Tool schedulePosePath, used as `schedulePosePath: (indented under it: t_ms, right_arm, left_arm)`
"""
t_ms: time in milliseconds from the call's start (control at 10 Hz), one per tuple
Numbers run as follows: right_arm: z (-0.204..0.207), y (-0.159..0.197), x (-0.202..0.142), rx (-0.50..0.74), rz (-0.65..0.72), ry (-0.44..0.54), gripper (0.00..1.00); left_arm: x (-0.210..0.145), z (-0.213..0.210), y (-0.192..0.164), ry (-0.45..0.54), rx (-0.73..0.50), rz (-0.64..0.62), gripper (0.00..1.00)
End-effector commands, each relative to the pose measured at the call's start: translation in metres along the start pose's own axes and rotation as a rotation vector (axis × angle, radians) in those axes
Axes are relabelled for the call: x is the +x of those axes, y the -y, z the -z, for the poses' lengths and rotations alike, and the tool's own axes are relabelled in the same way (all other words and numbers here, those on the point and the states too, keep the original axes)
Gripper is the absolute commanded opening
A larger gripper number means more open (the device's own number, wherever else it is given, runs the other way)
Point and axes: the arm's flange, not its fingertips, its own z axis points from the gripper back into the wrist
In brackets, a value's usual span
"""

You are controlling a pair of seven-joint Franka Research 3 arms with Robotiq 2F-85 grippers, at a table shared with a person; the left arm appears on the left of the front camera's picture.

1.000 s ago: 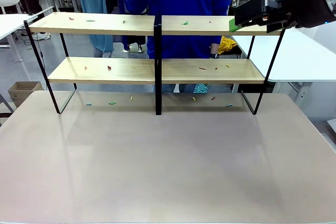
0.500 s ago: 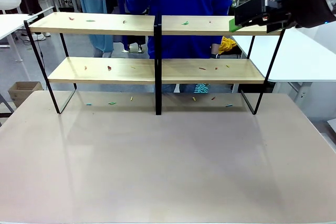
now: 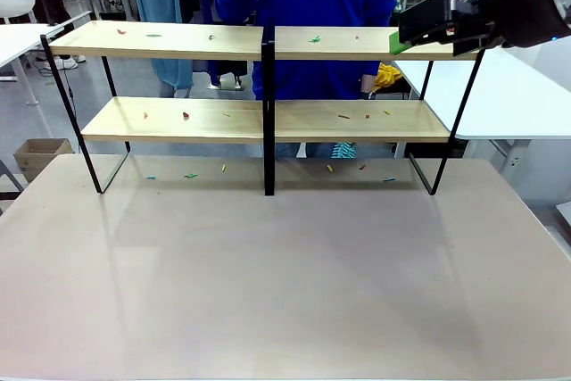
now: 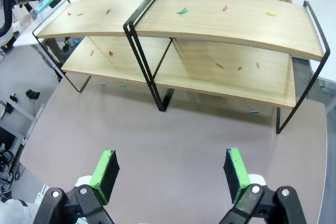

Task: Clean the shelves.
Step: Pick up the Duster when the human hands it over.

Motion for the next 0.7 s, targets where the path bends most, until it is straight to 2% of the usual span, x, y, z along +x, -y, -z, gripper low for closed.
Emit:
schedulePosePath:
  t_ms: [0, 400, 600]
  right_arm:
    - [0.000, 0.000, 0.001, -0.001, 0.002, 0.002, 1.00]
    - [0.000, 0.000, 0.001, -0.001, 0.002, 0.002, 1.00]
    - [0.000, 0.000, 0.001, -0.001, 0.002, 0.002, 1.00]
  left_arm:
    - [-0.010, 0.000, -0.002, 0.002, 0.005, 0.022, 0.00]
    - [-0.032, -0.016, 0.014, -0.033, 0.009, 0.096, 0.00]
    - [-0.087, -0.079, 0.032, -0.097, 0.113, 0.222, 0.00]
